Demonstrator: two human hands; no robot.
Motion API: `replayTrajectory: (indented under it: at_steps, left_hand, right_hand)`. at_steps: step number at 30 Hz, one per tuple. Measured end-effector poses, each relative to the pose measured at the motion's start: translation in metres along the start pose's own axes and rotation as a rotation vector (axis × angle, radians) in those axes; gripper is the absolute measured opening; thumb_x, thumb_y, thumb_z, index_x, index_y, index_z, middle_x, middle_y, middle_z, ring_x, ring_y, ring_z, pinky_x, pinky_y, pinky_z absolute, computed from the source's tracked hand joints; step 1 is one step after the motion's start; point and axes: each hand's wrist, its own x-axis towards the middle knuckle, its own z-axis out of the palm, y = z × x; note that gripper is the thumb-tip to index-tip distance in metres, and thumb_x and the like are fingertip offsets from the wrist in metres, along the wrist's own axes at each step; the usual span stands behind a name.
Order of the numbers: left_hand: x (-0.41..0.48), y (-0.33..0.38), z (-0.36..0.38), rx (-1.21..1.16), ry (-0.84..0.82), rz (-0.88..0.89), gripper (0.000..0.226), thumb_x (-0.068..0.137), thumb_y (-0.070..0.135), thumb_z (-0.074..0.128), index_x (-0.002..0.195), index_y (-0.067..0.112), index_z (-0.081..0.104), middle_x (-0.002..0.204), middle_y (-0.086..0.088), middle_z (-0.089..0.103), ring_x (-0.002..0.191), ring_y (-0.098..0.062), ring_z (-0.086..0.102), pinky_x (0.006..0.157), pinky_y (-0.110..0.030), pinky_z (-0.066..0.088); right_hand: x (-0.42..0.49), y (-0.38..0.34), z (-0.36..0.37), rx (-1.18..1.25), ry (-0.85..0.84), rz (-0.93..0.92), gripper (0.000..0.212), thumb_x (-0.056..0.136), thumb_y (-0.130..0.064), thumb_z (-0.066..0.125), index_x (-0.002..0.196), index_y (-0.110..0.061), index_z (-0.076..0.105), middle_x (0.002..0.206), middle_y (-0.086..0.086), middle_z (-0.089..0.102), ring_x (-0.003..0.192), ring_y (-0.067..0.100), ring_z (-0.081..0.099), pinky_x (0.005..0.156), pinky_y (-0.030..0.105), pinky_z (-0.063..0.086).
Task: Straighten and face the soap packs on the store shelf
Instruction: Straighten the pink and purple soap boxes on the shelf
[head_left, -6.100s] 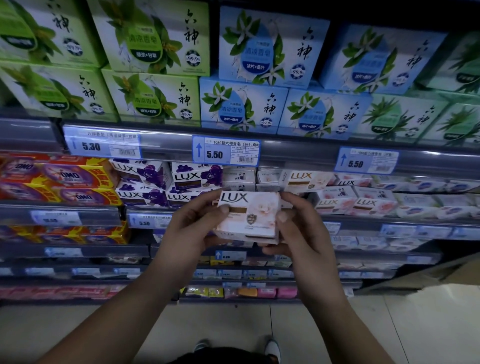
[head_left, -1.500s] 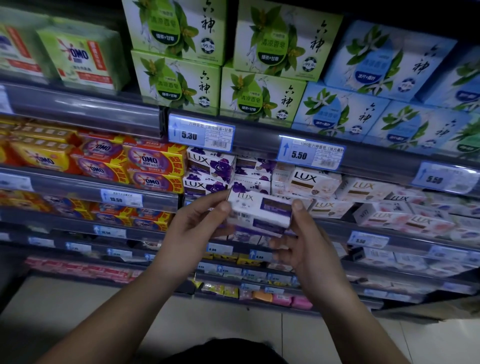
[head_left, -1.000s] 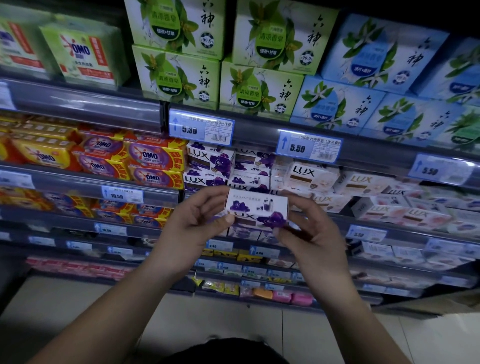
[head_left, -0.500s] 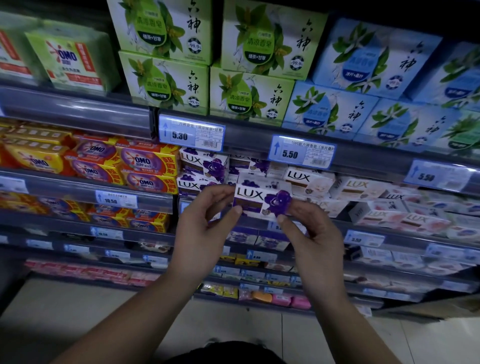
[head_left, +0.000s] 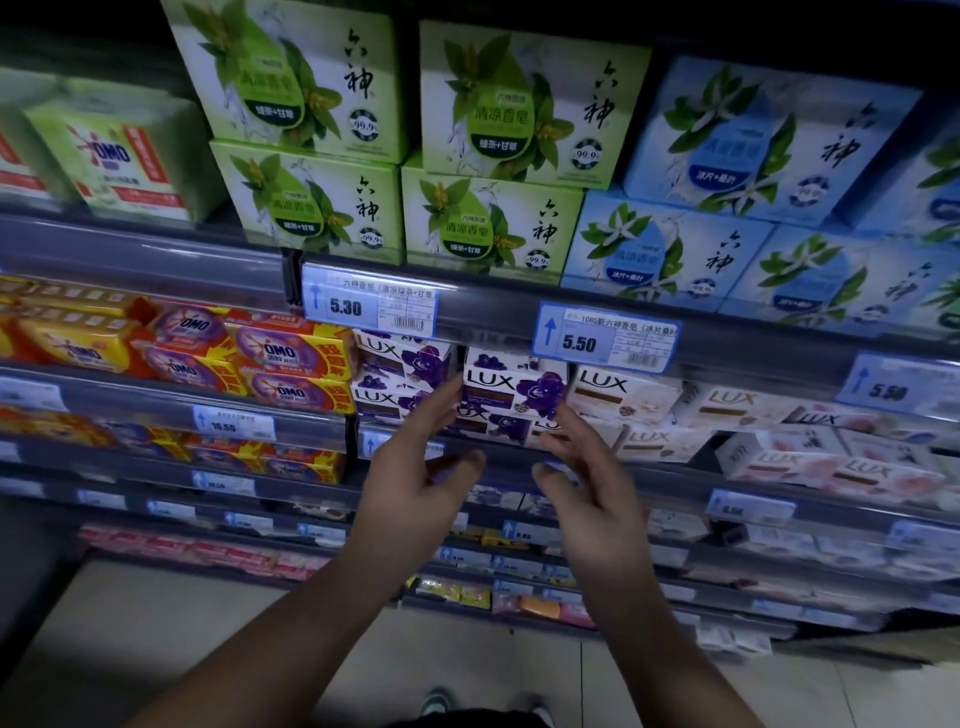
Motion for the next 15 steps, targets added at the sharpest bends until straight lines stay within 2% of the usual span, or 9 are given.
replayTrajectory:
  at_steps: [4,7,9,12,15]
  left_hand:
    - [0.005,-0.001,-0.002,0.081,-0.036,0.021,0.072,0.098,0.016,0.064,0.154,0.048,0.031,0.153,0.023,0.043,0.131,0.019,0.039,0.093,-0.012,0.052]
    - [0.006,-0.003,-0.005,0.098,-0.065,0.028,0.076,0.098,0.016,0.065,0.155,0.050,0.026,0.153,0.027,0.040,0.136,0.008,0.041,0.096,-0.023,0.052]
    - [0.006,-0.004,-0.006,0.090,-0.077,0.035,0.077,0.098,0.015,0.065,0.155,0.049,0.027,0.153,0.027,0.041,0.137,0.005,0.041,0.095,-0.020,0.050]
    - [0.001,-0.005,-0.010,0.029,-0.011,0.021,0.062,0.097,0.011,0.065,0.148,0.041,0.045,0.142,0.019,0.055,0.130,0.005,0.050,0.085,-0.012,0.054]
    - [-0.005,-0.009,-0.021,-0.002,0.197,0.025,0.040,0.095,0.005,0.065,0.127,0.028,0.061,0.110,0.007,0.069,0.099,-0.002,0.066,0.068,-0.017,0.055]
  right_hand:
    - [0.003,0.002,0.003,-0.039,-0.007,-0.018,0.064,0.099,-0.001,0.060,0.145,-0.043,0.043,0.136,0.001,0.059,0.114,-0.005,0.059,0.084,0.007,0.050]
    - [0.003,0.005,0.005,-0.056,-0.009,-0.014,0.065,0.099,0.000,0.060,0.151,-0.035,0.042,0.131,0.003,0.062,0.113,-0.002,0.061,0.086,0.013,0.052]
    - [0.001,0.005,0.006,-0.046,0.003,-0.019,0.063,0.099,0.000,0.060,0.151,-0.033,0.044,0.128,0.002,0.064,0.114,0.000,0.061,0.085,0.014,0.053]
    - [-0.007,0.004,0.009,-0.039,0.106,-0.119,0.047,0.098,0.002,0.060,0.138,-0.022,0.056,0.115,0.004,0.068,0.108,0.005,0.065,0.081,0.014,0.052]
    - [-0.016,-0.002,0.018,-0.036,0.088,-0.172,0.033,0.093,-0.010,0.059,0.124,-0.021,0.063,0.097,-0.007,0.069,0.095,0.009,0.067,0.076,0.014,0.051]
